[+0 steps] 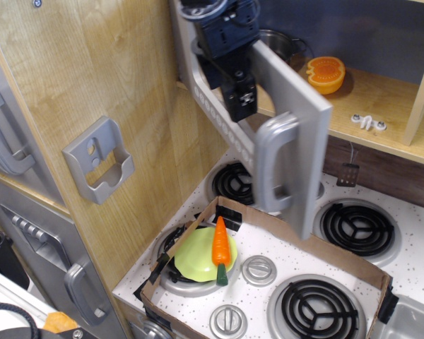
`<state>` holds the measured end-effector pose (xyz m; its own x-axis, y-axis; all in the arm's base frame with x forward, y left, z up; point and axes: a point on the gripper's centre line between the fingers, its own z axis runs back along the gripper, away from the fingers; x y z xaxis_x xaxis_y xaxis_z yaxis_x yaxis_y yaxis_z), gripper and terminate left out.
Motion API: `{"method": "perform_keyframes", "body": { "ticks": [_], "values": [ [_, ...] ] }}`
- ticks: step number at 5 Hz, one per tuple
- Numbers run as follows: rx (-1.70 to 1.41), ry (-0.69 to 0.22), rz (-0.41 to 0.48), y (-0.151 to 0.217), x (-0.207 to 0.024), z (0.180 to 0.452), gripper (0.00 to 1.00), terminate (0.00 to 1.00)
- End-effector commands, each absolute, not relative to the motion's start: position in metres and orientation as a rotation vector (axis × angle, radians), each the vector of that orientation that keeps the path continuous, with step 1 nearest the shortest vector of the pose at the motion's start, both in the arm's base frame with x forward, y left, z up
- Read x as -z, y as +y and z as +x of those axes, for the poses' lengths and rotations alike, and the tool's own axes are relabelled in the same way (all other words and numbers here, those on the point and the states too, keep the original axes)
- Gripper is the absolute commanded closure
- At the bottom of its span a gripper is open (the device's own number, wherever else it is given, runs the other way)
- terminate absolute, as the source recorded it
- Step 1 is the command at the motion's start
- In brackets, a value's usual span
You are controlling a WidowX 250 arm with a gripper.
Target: Close microwave
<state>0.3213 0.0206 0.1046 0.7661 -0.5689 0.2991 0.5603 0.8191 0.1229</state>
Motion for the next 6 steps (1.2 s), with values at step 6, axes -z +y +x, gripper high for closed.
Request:
{"method": "perform_keyframes", "body": {
  "ticks": [6],
  "values": [
    [0.774, -0.445, 0.029, -0.041, -0.144, 0.399, 0.00, 0.00]
  ]
}}
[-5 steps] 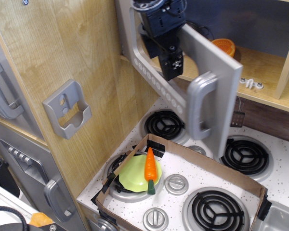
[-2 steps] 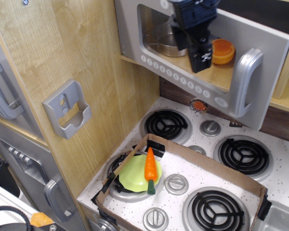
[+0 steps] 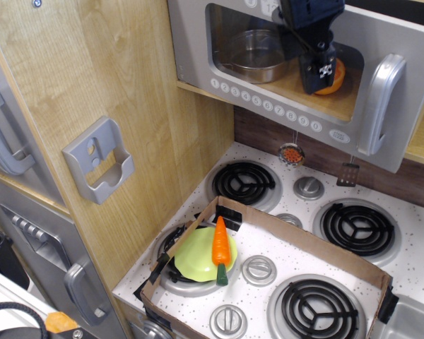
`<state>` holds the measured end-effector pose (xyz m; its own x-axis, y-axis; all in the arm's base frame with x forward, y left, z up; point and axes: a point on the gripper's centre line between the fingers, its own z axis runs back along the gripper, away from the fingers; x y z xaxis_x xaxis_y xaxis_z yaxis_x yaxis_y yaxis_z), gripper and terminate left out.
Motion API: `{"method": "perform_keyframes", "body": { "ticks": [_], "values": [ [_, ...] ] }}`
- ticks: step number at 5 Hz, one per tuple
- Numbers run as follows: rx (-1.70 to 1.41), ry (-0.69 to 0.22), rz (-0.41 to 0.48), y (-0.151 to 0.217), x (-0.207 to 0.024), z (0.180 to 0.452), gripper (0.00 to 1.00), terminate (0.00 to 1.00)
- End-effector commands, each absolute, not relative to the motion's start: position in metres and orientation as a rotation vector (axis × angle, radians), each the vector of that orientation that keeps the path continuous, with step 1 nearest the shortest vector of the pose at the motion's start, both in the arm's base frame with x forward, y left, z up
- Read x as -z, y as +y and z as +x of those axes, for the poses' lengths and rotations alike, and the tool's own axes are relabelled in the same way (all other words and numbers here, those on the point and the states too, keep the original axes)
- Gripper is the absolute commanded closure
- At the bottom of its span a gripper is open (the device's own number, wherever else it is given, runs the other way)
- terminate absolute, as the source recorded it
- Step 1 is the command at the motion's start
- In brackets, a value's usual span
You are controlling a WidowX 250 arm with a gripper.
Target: Close microwave
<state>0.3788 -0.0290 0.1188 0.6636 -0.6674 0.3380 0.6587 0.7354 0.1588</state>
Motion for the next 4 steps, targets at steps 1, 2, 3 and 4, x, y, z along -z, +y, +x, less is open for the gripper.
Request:
{"method": "perform_keyframes", "body": {
  "ticks": [1, 2, 3, 4],
  "values": [
    [0.797, -0.459, 0.036, -0.0444, -0.1440, 0.4067, 0.00, 0.00],
    [0.800, -0.527, 0.051, -0.0482, -0.1478, 0.4129, 0.00, 0.00],
    [0.785, -0.562, 0.066, -0.0504, -0.1490, 0.4119, 0.00, 0.00],
    [0.775, -0.531, 0.056, -0.0511, -0.1496, 0.4076, 0.00, 1.00]
  ]
}}
